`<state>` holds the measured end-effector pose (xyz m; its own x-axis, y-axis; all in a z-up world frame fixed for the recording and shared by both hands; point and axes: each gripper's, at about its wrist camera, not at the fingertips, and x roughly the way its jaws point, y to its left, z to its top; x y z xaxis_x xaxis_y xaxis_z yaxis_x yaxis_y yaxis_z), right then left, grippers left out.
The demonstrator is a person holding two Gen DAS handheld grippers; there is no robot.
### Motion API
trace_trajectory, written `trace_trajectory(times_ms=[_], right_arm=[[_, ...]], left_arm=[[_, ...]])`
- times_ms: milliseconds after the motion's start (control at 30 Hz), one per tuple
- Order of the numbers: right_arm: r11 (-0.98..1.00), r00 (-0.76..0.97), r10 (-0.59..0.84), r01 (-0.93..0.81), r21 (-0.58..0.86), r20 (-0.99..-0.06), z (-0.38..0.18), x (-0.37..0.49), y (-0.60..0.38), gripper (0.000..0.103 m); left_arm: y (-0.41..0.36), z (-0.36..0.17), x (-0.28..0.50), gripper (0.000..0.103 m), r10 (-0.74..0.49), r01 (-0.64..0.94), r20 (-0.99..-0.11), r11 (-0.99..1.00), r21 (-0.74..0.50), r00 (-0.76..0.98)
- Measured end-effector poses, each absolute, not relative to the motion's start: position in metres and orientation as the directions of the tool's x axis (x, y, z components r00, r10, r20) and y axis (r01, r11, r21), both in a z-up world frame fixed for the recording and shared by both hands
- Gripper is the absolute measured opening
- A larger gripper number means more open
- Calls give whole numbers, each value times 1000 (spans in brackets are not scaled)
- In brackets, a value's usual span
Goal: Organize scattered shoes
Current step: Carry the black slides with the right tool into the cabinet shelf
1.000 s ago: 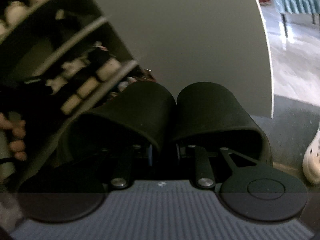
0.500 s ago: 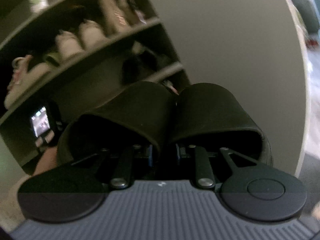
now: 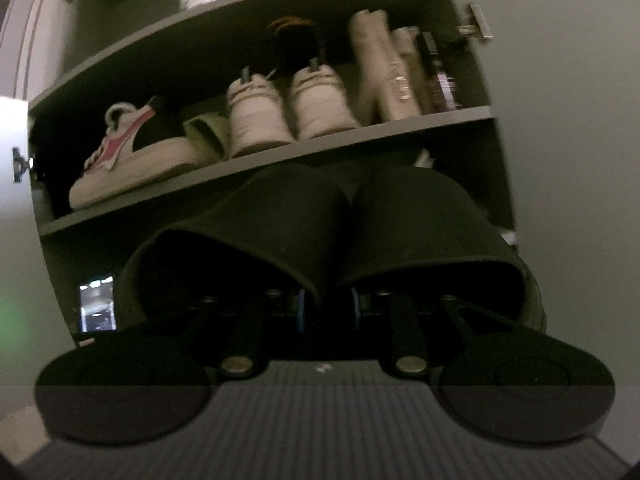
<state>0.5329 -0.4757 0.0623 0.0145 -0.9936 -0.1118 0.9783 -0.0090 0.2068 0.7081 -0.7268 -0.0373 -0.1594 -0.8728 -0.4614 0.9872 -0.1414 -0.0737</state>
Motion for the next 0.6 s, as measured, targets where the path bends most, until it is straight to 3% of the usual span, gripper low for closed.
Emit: trace_trajectory(times_ms=[300,400,600], right_arm=[[131,135,-982,991,39,-130,71,569,-545,24],[170,172,-975,985,29,-143,74,579,-565,24],[203,205,-961,979,29,-187,76,579,-613,24]], left_arm=[[-741,-42,710,101,-866,991,-484,-91,-93,-125],[-747,-44,722,101,-852,988,-510,-47,-149,-118],[-747,-45,727,101,-854,989,-509,-43,-140,-109]])
